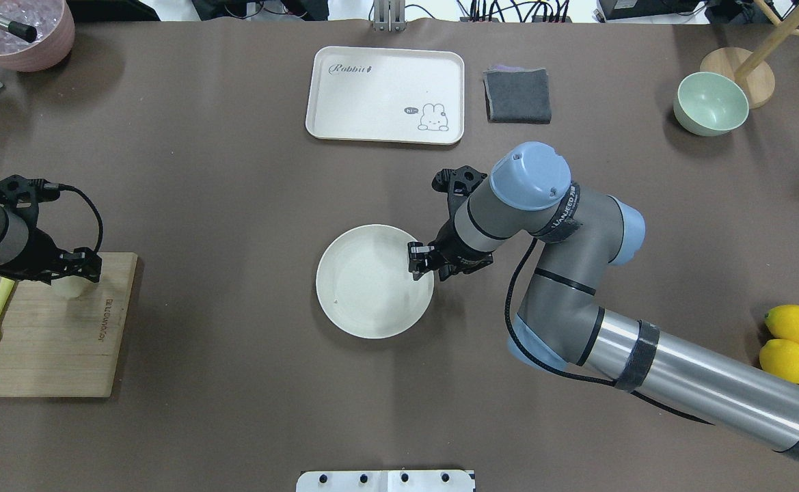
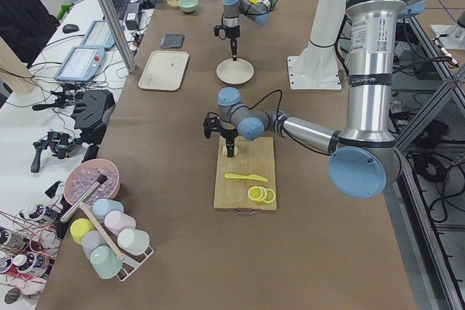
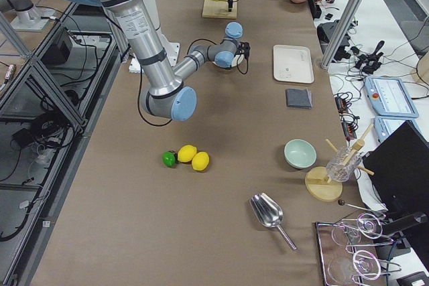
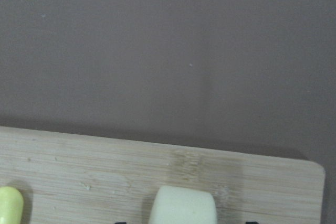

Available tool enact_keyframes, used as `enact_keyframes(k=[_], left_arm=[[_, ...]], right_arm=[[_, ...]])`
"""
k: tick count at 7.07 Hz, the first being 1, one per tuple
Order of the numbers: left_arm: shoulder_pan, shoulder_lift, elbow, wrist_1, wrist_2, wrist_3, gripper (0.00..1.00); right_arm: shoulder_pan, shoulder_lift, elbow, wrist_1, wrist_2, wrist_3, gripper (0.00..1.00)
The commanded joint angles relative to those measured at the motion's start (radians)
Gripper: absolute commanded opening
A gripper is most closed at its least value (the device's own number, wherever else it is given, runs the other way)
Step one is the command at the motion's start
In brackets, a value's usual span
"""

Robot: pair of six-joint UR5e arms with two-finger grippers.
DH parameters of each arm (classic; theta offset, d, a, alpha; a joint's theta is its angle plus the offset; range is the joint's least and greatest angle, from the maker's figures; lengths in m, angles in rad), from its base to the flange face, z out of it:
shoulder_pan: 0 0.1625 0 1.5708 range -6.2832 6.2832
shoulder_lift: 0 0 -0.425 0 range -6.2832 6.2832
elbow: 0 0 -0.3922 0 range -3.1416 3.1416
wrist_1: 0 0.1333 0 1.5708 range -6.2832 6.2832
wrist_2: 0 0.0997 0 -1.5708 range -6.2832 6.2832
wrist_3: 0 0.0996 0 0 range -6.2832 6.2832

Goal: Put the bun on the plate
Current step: 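Grasp the cream bun on the cutting board with the left gripper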

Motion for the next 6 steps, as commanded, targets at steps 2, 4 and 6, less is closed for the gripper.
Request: enact_keyframes(k=[2,4,6], left_arm=[[0.003,0.018,-0.033,0.004,-0.014,0.008,0.47],[0.0,0.018,-0.044,0.004,-0.015,0.011,0.42],[-0.006,-0.052,-0.159,0.125,-0.093,-0.015,0.42]], right_arm=[[0.002,0.001,0.016,-0.001,-0.003,0.017,1.0],[0.007,0.001,0.017,-0.001,-0.002,0.018,1.0],[0.057,-0.019,0.052,-0.015,0.026,0.015,1.0]])
